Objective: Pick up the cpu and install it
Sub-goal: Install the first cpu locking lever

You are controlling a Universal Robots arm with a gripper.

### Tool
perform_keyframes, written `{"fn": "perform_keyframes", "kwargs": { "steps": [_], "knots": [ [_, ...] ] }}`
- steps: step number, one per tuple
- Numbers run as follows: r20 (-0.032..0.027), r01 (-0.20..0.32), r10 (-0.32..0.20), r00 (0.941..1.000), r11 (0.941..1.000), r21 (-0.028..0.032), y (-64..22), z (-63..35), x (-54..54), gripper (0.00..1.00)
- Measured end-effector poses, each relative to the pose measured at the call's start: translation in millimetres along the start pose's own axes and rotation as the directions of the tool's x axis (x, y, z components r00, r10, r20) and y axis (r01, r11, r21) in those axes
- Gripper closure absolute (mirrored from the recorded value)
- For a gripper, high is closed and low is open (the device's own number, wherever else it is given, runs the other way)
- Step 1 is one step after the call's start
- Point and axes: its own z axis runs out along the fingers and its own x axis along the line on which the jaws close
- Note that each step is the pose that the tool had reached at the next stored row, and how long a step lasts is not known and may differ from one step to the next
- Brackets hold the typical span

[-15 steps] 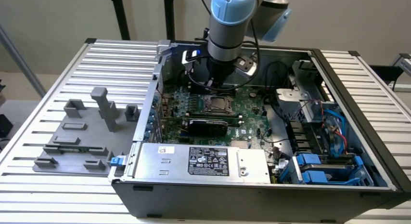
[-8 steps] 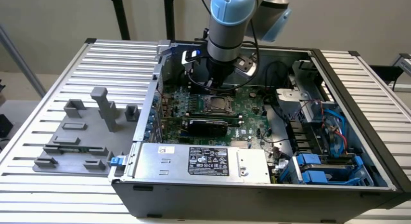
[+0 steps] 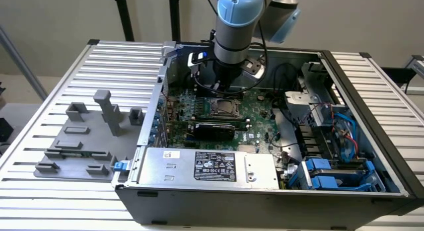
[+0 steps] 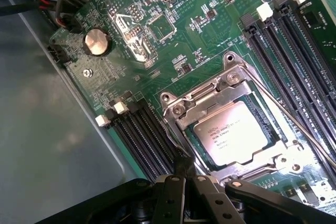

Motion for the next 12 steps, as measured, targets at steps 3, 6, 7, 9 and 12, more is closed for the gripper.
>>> {"fn": "perform_keyframes", "kwargs": {
  "steps": [3, 6, 7, 9, 12],
  "knots": [
    [-0.0001, 0.0, 0.0, 1.0, 1.0, -0.0001, 0.0, 0.1, 0.5, 0.89],
    [-0.0001, -0.001, 0.001, 1.0, 1.0, -0.0001, 0.1, 0.2, 0.8, 0.89],
    [-0.0002, -0.001, 0.001, 1.0, 1.0, -0.0002, 0.2, 0.2, 1.0, 0.89],
    [-0.0004, -0.001, 0.001, 1.0, 1.0, -0.0002, 0.9, 0.3, 1.6, 0.89],
    [-0.0003, -0.001, 0.001, 1.0, 1.0, -0.0002, 2.9, 0.3, 3.0, 0.89]
  ]
}}
